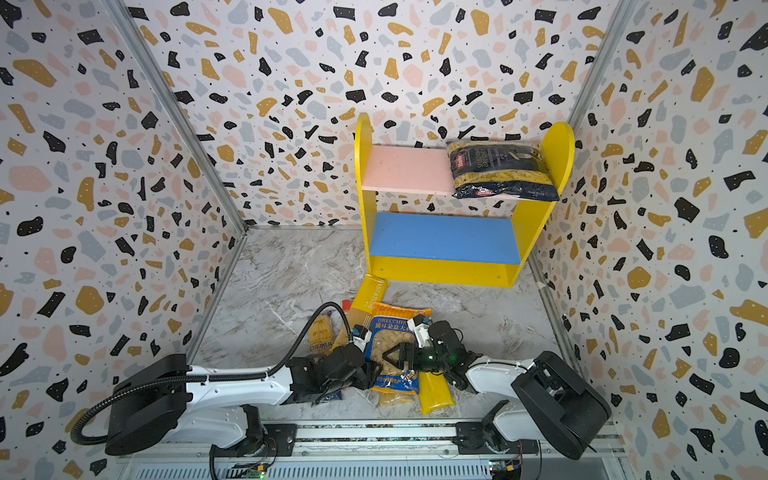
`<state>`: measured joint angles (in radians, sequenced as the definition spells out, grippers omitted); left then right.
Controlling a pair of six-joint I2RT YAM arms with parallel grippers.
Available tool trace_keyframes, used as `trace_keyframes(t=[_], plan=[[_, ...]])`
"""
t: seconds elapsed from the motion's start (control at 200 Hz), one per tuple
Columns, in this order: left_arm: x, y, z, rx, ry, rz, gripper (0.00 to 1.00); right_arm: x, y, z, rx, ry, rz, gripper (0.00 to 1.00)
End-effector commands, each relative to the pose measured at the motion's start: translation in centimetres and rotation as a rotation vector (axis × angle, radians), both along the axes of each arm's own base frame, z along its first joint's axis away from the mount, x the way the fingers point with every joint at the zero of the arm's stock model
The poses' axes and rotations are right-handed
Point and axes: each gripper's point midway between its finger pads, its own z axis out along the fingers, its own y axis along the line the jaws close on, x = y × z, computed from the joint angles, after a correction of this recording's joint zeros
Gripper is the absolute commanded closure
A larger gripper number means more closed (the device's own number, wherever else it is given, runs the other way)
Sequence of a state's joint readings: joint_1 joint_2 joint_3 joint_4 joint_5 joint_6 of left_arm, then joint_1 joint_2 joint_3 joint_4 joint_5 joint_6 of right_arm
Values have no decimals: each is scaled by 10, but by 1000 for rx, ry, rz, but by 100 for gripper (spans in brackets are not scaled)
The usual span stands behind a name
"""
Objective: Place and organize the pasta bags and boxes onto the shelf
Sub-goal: 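Close the right gripper on the blue orecchiette bag's edge beside the left gripper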
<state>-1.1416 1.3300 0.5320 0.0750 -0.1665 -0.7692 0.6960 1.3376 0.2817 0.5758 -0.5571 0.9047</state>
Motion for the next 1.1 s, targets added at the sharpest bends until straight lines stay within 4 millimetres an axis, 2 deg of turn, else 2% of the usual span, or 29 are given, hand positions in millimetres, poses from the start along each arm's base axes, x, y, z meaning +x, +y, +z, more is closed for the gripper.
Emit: trace_keyframes(t=[0.0, 0.18, 0.325, 0.461, 0.701, 0.861, 1.096], plan=[[-6, -7, 0, -33, 1, -44, 36, 1, 17, 18, 64, -27, 49, 10], [-8, -6, -3, -35, 8, -44, 37, 3, 20, 17, 66, -21, 54, 23], [-8, -5, -2, -38, 5, -42, 37, 3, 20, 21, 76, -32, 57, 29], [-8, -3, -1, -38, 3, -38, 37, 3, 20, 28, 84, -62, 62, 39], [-6, 9, 1, -7, -18, -9, 33, 4, 22, 54, 136, -185, 104, 58], [-1, 23, 15, 12, -58, 33, 25, 7, 18, 71, 162, -233, 99, 65], [7, 53, 42, 35, -133, 122, 16, 11, 11, 76, 191, -235, 87, 72]])
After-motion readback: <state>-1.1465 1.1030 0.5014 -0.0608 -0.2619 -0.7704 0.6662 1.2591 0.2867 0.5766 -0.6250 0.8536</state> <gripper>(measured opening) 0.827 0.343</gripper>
